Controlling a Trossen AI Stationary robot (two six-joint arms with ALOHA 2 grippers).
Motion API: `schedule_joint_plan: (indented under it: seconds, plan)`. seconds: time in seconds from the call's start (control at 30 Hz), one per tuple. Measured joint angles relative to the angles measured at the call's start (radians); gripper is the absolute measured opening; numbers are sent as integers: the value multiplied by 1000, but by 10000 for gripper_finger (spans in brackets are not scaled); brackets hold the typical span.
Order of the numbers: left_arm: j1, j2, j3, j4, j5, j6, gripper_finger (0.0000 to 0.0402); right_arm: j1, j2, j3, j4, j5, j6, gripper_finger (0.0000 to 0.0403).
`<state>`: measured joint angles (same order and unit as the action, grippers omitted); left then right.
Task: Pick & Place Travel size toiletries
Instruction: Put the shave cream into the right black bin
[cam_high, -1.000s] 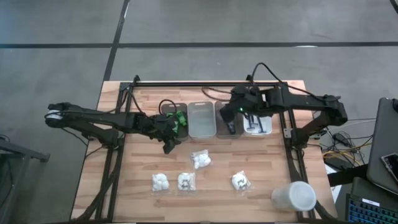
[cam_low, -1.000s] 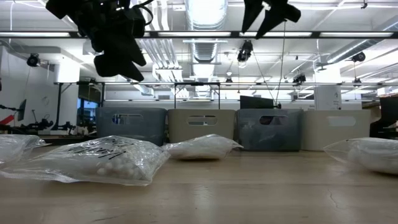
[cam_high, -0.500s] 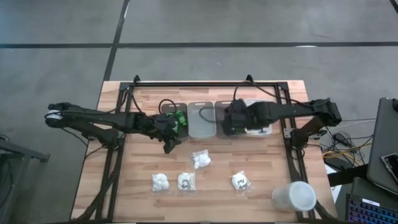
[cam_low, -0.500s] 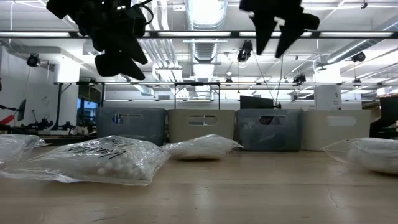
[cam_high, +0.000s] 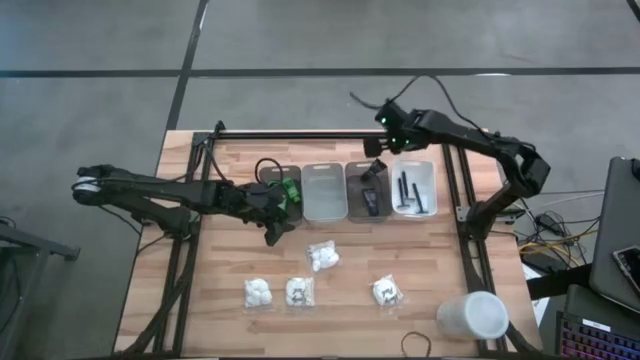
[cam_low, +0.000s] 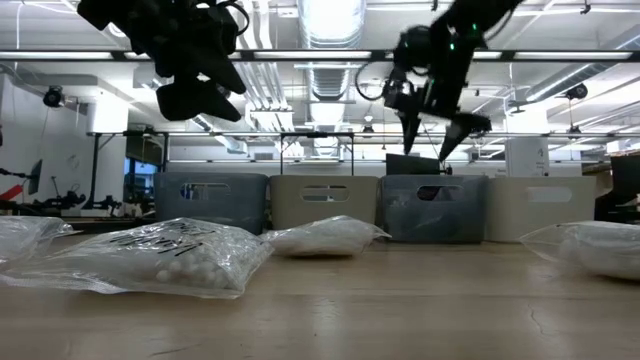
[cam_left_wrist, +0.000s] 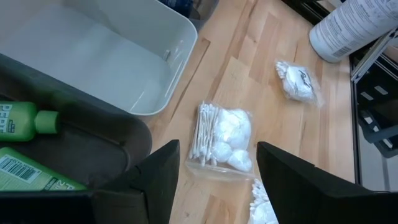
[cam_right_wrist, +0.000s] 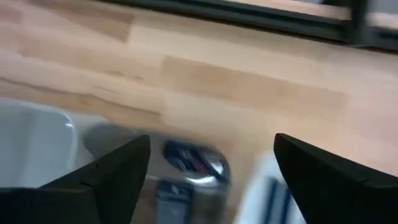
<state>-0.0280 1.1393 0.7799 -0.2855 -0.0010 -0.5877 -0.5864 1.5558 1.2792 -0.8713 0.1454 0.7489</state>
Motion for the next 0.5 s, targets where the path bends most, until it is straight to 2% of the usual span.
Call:
schedule_joint_plan:
  seconds: [0.1,0.33,0.5]
  plan:
    - [0,0,0,0,0,0,218,-47,0,-51,112,-99,-23,350]
    - [0,0,0,1,0,7,218,-45,33,-79,116,-110,-55,363]
    - [0,0,0,1,0,8,218,-34,72,-85,124,-215,-98,364]
